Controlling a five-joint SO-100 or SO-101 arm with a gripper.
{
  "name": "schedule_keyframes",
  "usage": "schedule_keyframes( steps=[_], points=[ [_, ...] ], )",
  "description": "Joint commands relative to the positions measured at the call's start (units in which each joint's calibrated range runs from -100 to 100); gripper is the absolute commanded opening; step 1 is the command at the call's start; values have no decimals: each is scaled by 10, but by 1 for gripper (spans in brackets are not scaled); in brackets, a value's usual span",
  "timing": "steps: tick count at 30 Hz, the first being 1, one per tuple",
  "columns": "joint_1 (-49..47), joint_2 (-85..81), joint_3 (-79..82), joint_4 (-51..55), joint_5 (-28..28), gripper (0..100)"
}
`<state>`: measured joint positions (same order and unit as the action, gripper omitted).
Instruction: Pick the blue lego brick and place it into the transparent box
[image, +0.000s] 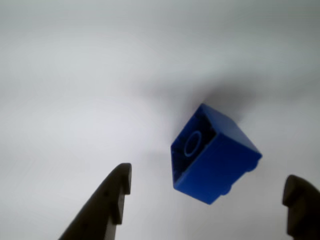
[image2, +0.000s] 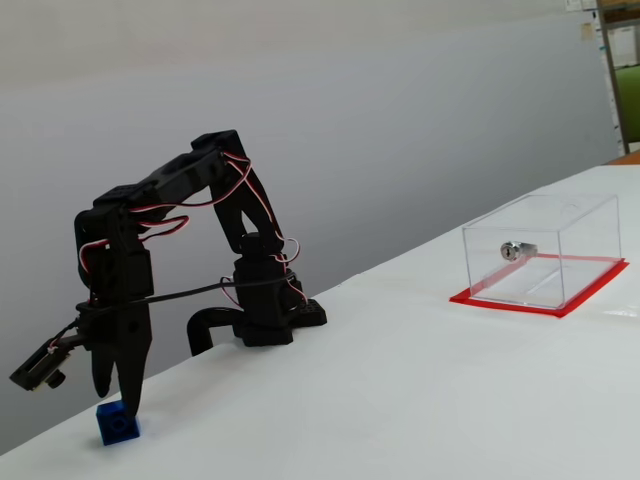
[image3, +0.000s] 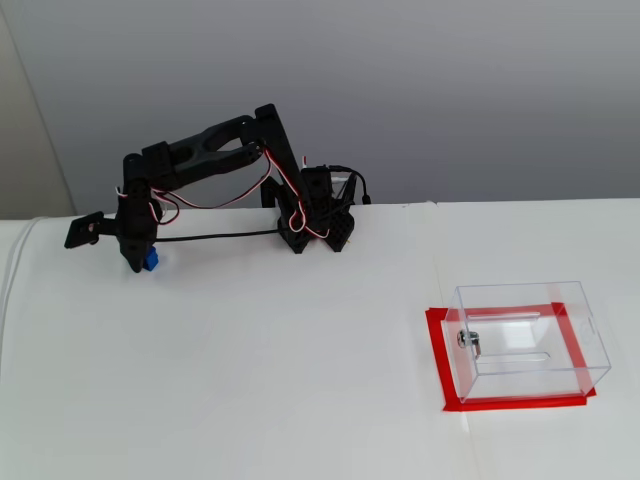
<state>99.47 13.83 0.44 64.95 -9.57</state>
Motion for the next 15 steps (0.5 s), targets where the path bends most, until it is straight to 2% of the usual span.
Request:
schedule_keyframes(
  steps=[1,15],
  points=[
    [5,-5,-44,-12,-5,33],
    [4,24,-45,-26,-5,33]
  ],
)
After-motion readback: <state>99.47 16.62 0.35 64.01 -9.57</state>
